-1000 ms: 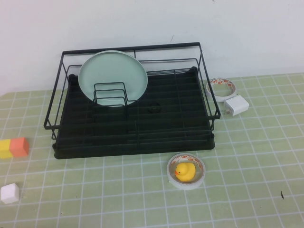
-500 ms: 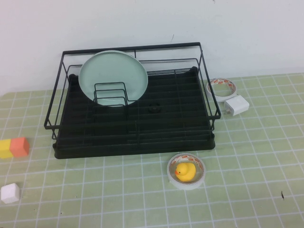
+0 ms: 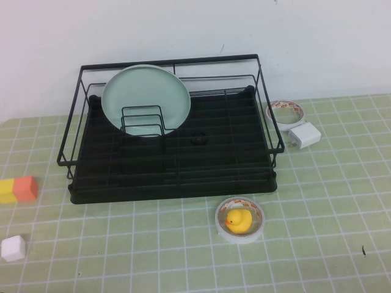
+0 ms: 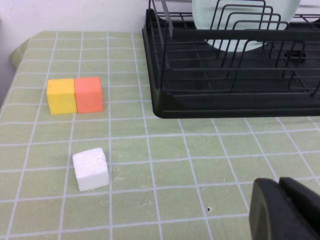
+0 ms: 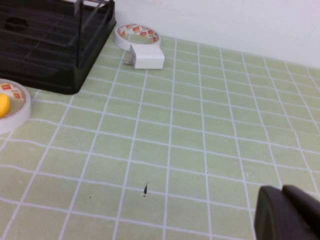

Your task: Place plate on rack

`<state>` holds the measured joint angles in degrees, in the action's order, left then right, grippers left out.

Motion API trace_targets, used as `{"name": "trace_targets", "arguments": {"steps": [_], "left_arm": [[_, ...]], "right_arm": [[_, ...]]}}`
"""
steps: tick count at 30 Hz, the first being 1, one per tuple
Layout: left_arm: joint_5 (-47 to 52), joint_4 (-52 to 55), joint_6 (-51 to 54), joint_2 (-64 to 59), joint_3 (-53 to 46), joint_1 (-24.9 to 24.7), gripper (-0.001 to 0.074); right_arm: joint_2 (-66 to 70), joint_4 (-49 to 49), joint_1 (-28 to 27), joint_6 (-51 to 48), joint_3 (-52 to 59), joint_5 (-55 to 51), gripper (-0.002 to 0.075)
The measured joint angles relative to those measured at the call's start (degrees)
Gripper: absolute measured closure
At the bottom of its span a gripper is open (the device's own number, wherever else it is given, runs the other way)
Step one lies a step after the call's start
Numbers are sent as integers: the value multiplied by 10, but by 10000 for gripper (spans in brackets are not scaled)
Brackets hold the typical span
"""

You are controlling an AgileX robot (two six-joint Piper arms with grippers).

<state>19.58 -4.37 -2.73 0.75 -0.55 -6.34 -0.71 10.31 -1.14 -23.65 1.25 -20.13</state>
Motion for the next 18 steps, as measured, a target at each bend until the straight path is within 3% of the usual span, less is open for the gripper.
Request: {"name": "trace_targets", "arguments": {"steps": [12, 18], "left_arm": [[0, 0, -1, 0, 0, 0, 736], [0, 0, -1, 0, 0, 0, 736]], "right_arm": [[0, 0, -2, 7, -1, 0, 728], [0, -40, -2, 122, -1, -1, 728]]}}
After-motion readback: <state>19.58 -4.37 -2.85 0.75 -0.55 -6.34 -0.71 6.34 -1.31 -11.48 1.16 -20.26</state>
